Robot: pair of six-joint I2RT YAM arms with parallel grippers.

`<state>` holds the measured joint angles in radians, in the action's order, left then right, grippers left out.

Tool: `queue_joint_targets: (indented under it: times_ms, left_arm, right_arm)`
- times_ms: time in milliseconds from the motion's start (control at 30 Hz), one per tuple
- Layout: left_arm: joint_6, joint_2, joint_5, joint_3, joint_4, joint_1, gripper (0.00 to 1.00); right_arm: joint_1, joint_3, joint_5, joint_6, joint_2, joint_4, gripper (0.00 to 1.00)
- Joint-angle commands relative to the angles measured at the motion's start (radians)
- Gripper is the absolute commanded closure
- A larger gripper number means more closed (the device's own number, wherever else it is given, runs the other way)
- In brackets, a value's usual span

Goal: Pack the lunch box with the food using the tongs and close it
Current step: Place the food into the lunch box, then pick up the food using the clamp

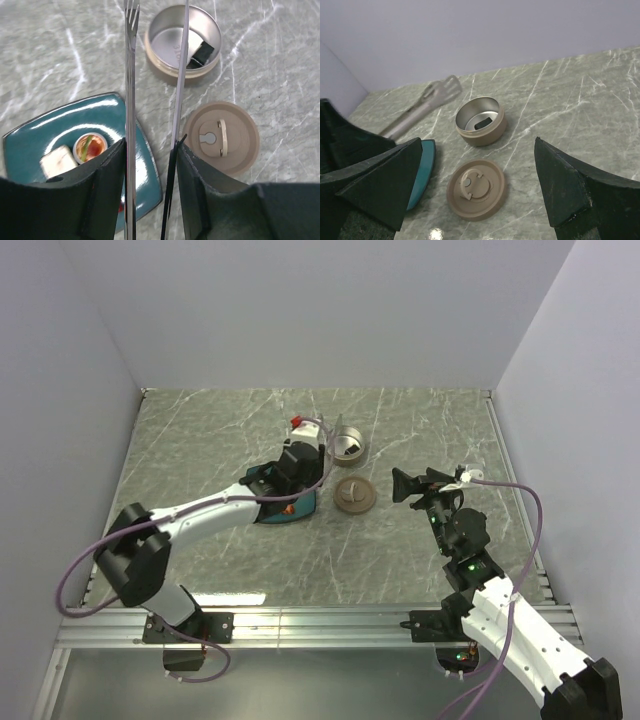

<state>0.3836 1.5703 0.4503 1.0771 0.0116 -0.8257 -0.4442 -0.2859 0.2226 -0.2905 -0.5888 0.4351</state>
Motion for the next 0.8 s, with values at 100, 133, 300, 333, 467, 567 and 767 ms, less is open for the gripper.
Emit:
queue_joint_targets:
  times_ms: [100,133,300,333,467,567,767]
  left_arm:
    - [0.09,-0.177,0.097,-0.124,0.011,-0.001,0.52]
    - [0.101,-0.194,0.12,-0.141,0.024,-0.001,0.52]
    - [0.201,-0.338,0.197,-0.259,0.119,-0.041,0.52]
    - [0.219,-0.361,0.206,-0.275,0.158,-0.052,0.52]
    - [0.331,-0.464,0.255,-0.345,0.273,-0.101,0.51]
    - [0.395,-0.503,0.275,-0.367,0.355,-0.133,0.51]
    - [0.55,-0.527,0.382,-0.385,0.508,-0.193,0.5]
  right_arm:
    - [0.009,-0.001,-0.003,0.011,-0.005,0.053,0.0]
    - [0.009,-0.001,-0.005,0.01,-0.006,0.053,0.0]
    - [0.01,-0.001,-0.022,0.007,-0.009,0.057,0.0]
    - [0.01,-0.002,-0.023,0.007,-0.012,0.059,0.0]
    - [0.012,-0.007,-0.035,-0.001,-0.016,0.054,0.0]
    - [0.012,-0.004,-0.046,-0.006,-0.011,0.056,0.0]
    - [0.012,-0.001,-0.054,-0.013,-0.002,0.045,0.0]
